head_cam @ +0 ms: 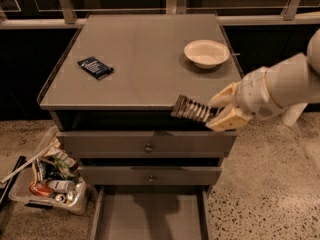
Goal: Place rxbar chocolate into bottom drawer
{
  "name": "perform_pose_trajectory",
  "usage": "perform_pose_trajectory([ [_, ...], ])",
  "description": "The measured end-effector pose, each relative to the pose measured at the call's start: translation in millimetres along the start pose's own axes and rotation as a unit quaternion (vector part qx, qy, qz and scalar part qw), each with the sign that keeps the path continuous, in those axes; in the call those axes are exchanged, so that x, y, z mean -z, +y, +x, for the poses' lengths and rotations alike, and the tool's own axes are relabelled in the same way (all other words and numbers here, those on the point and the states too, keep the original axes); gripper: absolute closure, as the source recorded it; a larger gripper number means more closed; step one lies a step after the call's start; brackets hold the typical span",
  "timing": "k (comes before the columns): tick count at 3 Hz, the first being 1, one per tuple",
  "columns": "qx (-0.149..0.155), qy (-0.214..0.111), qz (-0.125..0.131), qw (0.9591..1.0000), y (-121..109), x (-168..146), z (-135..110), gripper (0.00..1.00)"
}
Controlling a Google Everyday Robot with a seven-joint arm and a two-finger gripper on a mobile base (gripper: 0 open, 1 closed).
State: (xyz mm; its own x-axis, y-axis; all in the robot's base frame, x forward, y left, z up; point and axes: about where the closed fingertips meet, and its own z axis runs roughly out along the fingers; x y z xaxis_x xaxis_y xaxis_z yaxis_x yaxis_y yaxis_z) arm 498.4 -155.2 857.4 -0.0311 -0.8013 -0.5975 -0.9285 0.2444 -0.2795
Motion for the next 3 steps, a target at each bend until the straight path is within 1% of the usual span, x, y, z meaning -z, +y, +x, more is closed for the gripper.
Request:
perform_pose_trajectory([
  [1, -0.027, -0.010, -0.047, 0.9985, 56.6, -27.5, 27.7, 1.00],
  [2, -0.040, -0.009, -0.062, 0.9973, 98.1, -43.3, 48.8, 1.00],
  [3, -0.040, -0.001, -0.051, 0.9979, 117.6, -70.4, 73.2, 1.00],
])
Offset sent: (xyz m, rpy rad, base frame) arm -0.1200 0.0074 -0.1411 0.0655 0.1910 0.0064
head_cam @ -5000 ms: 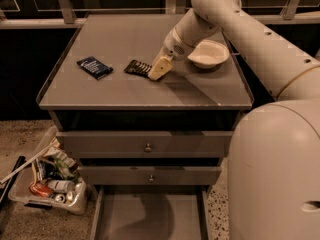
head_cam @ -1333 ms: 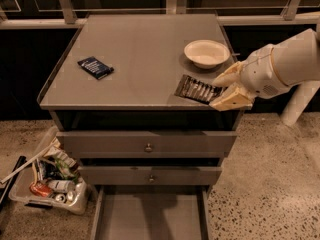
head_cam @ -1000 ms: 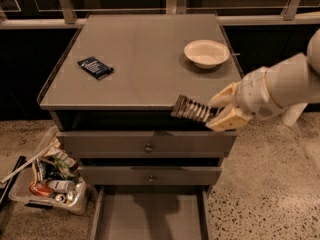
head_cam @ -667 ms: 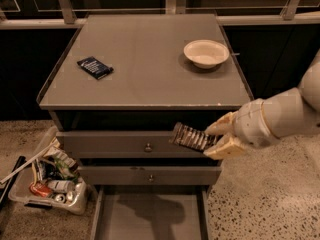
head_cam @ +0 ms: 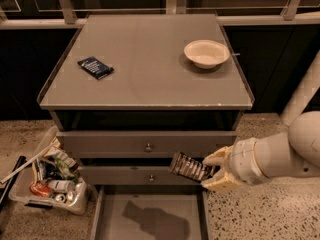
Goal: Place rxbar chocolate into bottom drawer
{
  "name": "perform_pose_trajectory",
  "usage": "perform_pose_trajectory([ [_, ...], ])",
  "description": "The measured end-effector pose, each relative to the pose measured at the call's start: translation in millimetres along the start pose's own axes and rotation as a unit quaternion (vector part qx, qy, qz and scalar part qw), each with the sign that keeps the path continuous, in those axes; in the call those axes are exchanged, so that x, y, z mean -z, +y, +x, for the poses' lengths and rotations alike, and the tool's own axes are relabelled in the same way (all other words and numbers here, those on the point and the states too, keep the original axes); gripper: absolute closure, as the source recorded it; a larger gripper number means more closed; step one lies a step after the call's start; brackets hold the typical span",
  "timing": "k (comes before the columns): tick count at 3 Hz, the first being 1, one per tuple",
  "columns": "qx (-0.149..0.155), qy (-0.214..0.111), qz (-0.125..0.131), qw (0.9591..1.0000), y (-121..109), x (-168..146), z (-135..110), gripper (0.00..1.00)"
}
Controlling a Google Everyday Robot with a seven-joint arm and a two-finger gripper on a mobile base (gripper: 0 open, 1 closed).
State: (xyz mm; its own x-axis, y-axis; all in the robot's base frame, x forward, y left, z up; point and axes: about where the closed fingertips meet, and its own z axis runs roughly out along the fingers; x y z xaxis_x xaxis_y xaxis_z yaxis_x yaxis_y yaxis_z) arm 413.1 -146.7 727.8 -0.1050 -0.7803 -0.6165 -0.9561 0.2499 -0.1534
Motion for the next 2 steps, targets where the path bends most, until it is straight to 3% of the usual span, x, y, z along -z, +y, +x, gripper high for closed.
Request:
perform_pose_trajectory([
  [1, 0.001, 0.009, 0.023, 0.9997, -9.4, -39.8, 17.3, 1.00],
  [2, 0.002, 0.008, 0.044, 0.9990, -19.5, -38.3, 16.2, 1.00],
])
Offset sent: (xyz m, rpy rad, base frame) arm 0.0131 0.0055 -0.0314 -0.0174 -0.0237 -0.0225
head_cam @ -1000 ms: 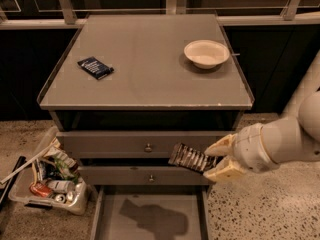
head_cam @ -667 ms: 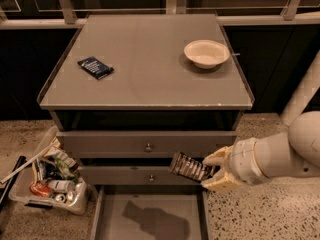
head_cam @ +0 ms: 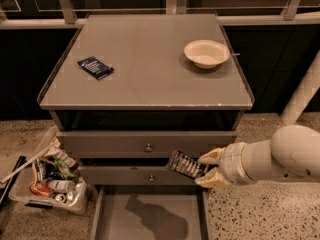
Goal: Place rxbar chocolate into bottom drawer
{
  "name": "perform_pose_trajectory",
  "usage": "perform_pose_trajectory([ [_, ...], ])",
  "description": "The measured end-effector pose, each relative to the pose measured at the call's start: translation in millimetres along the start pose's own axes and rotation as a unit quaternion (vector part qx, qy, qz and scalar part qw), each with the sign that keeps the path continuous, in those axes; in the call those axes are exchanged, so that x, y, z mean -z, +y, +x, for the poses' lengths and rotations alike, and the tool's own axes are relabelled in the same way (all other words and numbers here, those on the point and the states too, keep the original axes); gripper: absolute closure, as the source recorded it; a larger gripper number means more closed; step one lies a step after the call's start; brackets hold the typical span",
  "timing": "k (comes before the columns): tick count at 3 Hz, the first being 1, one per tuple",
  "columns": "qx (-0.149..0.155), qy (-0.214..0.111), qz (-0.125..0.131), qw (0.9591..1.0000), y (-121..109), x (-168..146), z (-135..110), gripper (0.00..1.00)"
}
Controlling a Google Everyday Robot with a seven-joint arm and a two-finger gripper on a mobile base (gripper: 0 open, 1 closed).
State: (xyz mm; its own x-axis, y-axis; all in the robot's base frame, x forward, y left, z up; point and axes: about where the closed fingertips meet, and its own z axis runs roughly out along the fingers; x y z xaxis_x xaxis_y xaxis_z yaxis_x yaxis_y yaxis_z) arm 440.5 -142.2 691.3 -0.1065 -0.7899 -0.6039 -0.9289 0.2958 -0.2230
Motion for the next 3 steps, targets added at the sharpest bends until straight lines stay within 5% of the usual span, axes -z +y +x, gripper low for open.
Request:
perform_pose_trajectory([
  [1, 0.000, 0.000, 0.000, 1.0000, 0.1, -0.3, 0.0, 1.00],
  [3, 0.000, -0.006, -0.025, 0.9997, 16.4, -61.3, 19.6, 1.00],
])
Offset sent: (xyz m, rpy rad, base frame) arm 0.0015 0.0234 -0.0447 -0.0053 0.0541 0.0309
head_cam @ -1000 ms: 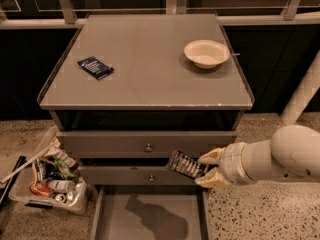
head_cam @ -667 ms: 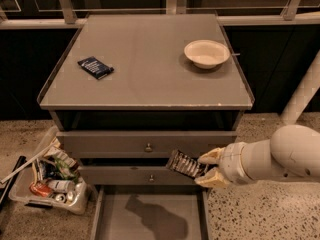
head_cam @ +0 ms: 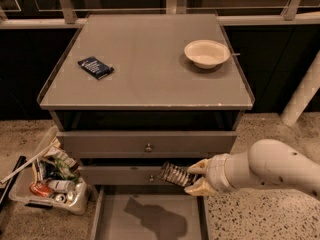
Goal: Place rxbar chocolate into bottom drawer
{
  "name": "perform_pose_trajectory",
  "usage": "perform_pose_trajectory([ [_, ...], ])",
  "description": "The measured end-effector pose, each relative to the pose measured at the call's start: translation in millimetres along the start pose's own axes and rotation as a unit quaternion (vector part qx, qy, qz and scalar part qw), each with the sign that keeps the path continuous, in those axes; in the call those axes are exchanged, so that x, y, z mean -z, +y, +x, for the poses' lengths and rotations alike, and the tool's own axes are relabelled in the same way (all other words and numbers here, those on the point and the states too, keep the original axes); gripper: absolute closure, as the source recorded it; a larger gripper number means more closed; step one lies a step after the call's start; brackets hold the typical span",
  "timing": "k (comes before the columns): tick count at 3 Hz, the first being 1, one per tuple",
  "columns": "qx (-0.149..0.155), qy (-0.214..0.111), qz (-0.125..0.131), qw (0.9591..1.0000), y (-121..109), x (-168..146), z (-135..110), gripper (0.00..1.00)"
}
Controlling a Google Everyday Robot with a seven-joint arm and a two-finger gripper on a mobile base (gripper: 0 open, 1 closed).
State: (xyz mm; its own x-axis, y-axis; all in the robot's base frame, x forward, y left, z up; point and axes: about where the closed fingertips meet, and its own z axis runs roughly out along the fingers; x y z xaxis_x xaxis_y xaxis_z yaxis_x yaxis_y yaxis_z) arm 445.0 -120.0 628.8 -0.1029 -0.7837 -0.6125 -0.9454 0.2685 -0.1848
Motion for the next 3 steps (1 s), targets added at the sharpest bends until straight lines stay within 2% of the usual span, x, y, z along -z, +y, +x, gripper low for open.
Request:
perform_pose_trajectory([
  [2, -0.012, -0.033, 0.016, 0.9993, -8.3, -96.4, 64.4, 1.00],
  [3, -0.033, -0.022, -0.007, 0.9992, -0.1, -143.9, 104.8, 1.00],
])
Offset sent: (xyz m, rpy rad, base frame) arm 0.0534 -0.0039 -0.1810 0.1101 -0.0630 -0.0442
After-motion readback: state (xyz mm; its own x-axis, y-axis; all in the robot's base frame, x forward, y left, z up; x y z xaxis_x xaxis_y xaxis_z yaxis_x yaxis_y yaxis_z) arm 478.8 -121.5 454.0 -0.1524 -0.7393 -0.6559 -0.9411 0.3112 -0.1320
